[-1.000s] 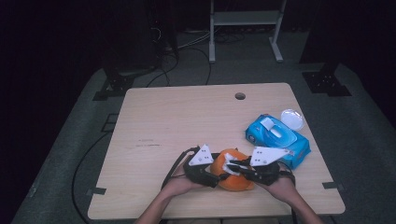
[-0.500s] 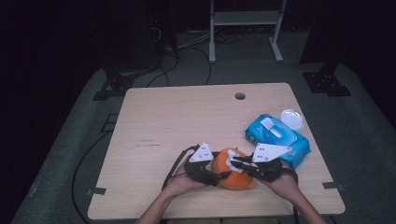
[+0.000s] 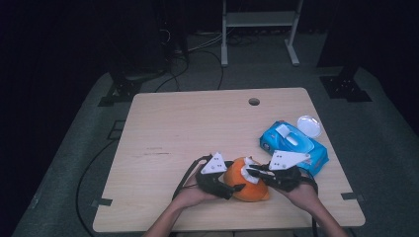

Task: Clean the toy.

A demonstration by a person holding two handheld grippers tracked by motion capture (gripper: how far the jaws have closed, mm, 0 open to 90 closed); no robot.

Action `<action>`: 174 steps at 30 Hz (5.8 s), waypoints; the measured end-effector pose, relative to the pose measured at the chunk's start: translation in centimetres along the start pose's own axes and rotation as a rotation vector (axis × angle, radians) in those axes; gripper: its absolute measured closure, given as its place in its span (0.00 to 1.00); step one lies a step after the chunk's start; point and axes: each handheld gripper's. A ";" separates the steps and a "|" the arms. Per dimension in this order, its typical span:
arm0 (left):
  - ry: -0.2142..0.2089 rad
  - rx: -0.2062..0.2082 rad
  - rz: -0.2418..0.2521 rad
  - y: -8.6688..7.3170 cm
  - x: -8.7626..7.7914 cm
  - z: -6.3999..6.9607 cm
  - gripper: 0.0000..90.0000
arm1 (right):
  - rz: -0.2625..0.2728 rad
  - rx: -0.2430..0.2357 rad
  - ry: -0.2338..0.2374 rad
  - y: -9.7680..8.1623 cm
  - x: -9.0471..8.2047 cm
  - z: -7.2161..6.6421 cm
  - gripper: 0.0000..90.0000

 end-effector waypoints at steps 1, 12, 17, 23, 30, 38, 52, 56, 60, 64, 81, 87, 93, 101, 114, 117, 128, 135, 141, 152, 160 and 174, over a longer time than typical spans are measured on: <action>-0.010 0.030 -0.009 0.2 0.2 0.3 0.22 | 0.015 -0.006 0.052 0.6 0.8 -1.0 0.93; -0.018 0.059 -0.019 -0.7 -0.7 -0.1 0.21 | -0.029 0.017 -0.023 -0.5 -0.2 1.5 0.93; -0.056 -0.101 -0.050 -0.8 -0.2 -0.8 0.07 | -0.023 0.031 0.006 -1.7 -1.2 -0.1 0.93; -0.073 0.073 -0.057 -0.1 -0.4 0.9 0.26 | 0.000 0.015 0.048 -0.6 -1.2 -1.3 0.93; -0.080 0.101 -0.060 -0.3 -0.8 0.8 0.26 | 0.007 -0.010 0.074 0.8 0.5 -0.8 0.93; -0.103 -0.139 -0.001 0.1 -0.9 -0.6 0.14 | 0.008 0.052 0.005 -1.0 -1.1 0.4 0.93; -0.085 0.008 -0.060 0.0 -1.0 0.5 0.31 | -0.021 0.024 0.029 0.2 0.3 0.5 0.93; -0.108 -0.083 -0.048 0.1 -1.0 0.1 0.21 | -0.024 0.053 -0.005 -0.7 -0.8 1.2 0.93; -0.095 -0.154 -0.052 0.5 -0.4 0.2 0.16 | -0.009 0.057 0.038 -0.4 -0.8 -0.1 0.93; -0.082 -0.085 -0.049 0.6 -0.2 0.8 0.26 | -0.010 0.012 0.106 0.7 0.8 -1.9 0.93; -0.087 0.008 -0.049 0.2 -0.5 1.5 0.31 | -0.008 0.043 0.062 -0.1 -0.8 -0.9 0.93; -0.088 -0.023 -0.050 -0.6 -1.4 0.4 0.32 | -0.017 0.039 0.050 -0.3 -0.4 -0.4 0.93; -0.094 -0.029 -0.070 -1.0 -2.1 -0.1 0.32 | -0.021 0.081 0.004 -1.9 -2.8 0.3 0.93; -0.109 -0.013 -0.086 -1.1 -2.1 0.1 0.31 | -0.023 0.093 -0.003 -2.5 -3.7 -0.1 0.93; -0.115 -0.035 -0.097 -1.1 -2.2 -0.3 0.28 | -0.012 0.121 -0.002 -2.3 -2.2 1.2 0.93; -0.124 -0.095 -0.087 -0.7 -2.1 -0.5 0.19 | -0.007 0.119 0.005 -2.4 -2.4 0.7 0.93; -0.144 -0.227 -0.100 -0.2 -0.6 -1.6 0.38 | -0.003 0.083 0.033 -1.8 -2.4 -0.2 0.93; -0.069 0.010 0.009 1.6 -0.4 -2.6 0.45 | 0.052 0.072 -0.020 0.5 -1.8 1.9 0.93; -0.055 0.030 -0.046 0.5 -0.2 -3.4 0.25 | 0.008 0.090 -0.018 -1.2 0.0 2.3 0.93; -0.020 -0.010 -0.019 -0.7 -1.7 -2.9 0.39 | 0.012 0.102 -0.025 -2.0 -1.5 2.0 0.93; -0.076 0.072 0.007 -0.9 -1.8 -2.2 0.41 | 0.043 0.167 -0.005 -2.2 -2.4 3.0 0.93; -0.063 -0.030 -0.024 -0.6 -1.7 -2.7 0.19 | 0.014 0.149 0.024 -2.0 -2.1 2.7 0.93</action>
Point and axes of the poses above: each handheld gripper's, and its own axes: x roughly forward along the jaws, y roughly out of its top, z roughly to its right, and after that the axes turned 15 degrees about z, right-handed
